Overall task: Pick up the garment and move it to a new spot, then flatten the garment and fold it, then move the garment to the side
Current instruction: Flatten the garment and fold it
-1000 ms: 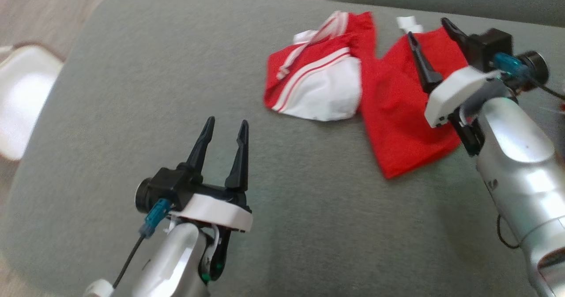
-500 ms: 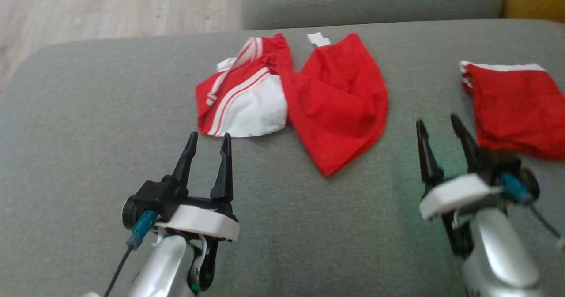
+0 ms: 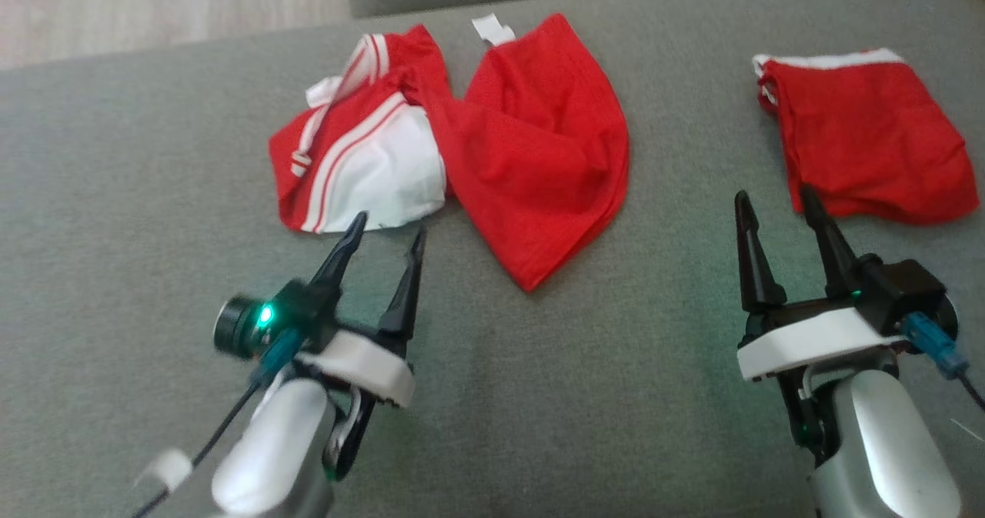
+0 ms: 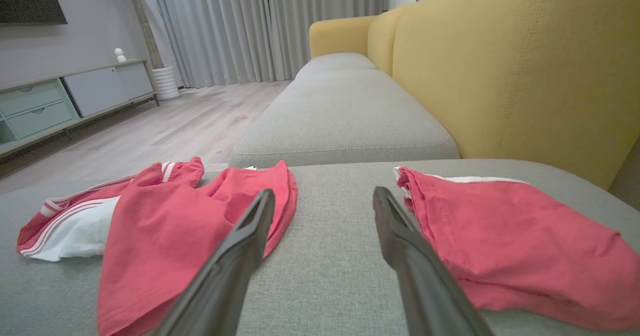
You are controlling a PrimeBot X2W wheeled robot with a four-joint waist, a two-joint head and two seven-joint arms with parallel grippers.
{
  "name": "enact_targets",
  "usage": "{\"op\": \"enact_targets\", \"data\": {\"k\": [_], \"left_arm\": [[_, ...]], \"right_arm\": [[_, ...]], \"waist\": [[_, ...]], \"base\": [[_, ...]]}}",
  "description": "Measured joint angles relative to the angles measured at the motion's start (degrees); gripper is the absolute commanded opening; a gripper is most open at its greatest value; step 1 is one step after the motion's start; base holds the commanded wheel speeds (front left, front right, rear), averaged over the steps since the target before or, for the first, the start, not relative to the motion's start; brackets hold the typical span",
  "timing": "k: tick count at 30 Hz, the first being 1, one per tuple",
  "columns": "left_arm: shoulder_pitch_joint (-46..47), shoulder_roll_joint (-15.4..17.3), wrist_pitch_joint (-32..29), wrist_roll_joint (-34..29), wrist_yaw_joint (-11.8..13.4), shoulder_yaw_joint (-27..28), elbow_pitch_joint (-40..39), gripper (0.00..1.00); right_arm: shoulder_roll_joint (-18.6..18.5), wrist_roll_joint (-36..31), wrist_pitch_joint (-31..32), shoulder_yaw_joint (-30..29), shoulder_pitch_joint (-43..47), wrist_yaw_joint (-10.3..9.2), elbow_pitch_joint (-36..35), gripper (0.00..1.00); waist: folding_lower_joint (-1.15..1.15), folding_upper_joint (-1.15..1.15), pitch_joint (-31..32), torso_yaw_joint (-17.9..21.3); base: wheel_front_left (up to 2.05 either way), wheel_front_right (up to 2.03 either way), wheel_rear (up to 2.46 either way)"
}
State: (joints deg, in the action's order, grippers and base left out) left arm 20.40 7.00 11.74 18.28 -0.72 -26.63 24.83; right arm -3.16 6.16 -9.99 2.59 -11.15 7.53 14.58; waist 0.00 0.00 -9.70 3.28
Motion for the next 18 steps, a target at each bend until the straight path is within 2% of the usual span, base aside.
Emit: {"op": "enact_targets", "data": {"k": [6,10,18], "left_arm": [[7.3,0.8,-4.2,-3.8,-2.8,-4.3,6.5,1.0],[11.2,2.0,-6.3,-6.0,-2.8,-5.6,11.6,1.0],[16.2,2.7,-4.7,-8.8,-2.8,-7.4,18.3,1.0]], "right_arm": [[0.0,1.3,0.9,0.3,-0.2,0.0,-1.4,1.0],[0.0,1.9,0.9,0.7,-1.2,0.0,-1.6,1.0],[0.0,2.7,0.8,0.8,-2.4,0.0,-1.7,1.0]], "waist": [[0.01,0.0,-3.6,1.7],[0.01,0.0,-5.7,2.9],[0.0,0.0,-8.1,5.1]], "base": [[0.0,0.0,0.0],[0.0,0.0,0.0],[0.0,0.0,0.0]]}}
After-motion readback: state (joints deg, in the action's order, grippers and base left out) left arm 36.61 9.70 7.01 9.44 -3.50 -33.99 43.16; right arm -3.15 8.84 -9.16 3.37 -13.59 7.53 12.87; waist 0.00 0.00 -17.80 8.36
